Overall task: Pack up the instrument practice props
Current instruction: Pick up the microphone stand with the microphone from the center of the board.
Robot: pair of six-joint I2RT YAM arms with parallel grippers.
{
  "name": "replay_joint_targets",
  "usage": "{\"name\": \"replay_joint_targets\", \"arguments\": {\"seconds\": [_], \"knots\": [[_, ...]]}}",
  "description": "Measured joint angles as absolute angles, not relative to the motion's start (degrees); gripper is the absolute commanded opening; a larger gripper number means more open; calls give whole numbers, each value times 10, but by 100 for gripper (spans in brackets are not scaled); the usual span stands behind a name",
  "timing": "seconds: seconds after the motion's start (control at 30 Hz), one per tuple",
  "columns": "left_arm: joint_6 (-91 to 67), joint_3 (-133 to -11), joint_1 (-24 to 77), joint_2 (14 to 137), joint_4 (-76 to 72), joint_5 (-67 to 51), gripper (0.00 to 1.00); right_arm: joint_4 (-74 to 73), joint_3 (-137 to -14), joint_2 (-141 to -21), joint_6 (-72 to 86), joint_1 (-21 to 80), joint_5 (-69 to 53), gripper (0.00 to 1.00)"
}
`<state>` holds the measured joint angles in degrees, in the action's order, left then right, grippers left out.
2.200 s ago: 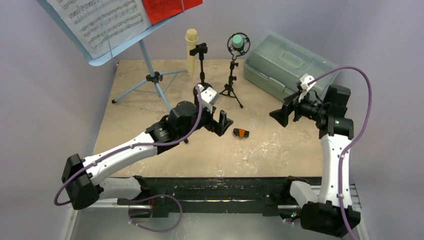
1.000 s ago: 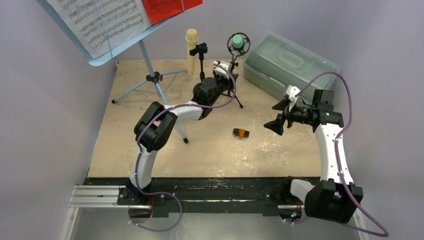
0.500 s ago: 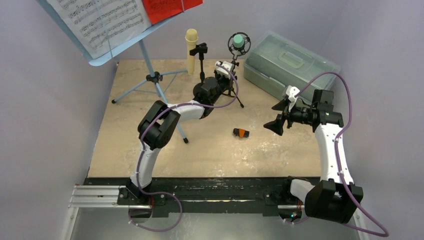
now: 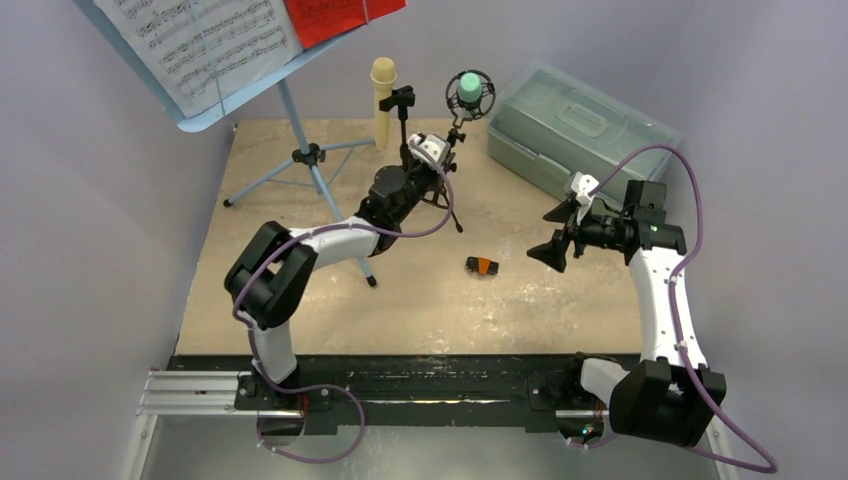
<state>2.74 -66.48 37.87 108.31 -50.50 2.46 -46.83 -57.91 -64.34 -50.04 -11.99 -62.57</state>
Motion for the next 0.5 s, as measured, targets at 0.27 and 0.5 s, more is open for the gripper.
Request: {"name": "replay_joint_targets", "arguments": {"seconds": [0.27, 0.5], "knots": [[3, -548, 379, 943, -529, -11, 0, -470, -577, -644, -501, -120, -626, 99], [-40, -459, 379, 867, -514, -43, 0, -477, -577, -645, -508, -120, -626, 99]]}}
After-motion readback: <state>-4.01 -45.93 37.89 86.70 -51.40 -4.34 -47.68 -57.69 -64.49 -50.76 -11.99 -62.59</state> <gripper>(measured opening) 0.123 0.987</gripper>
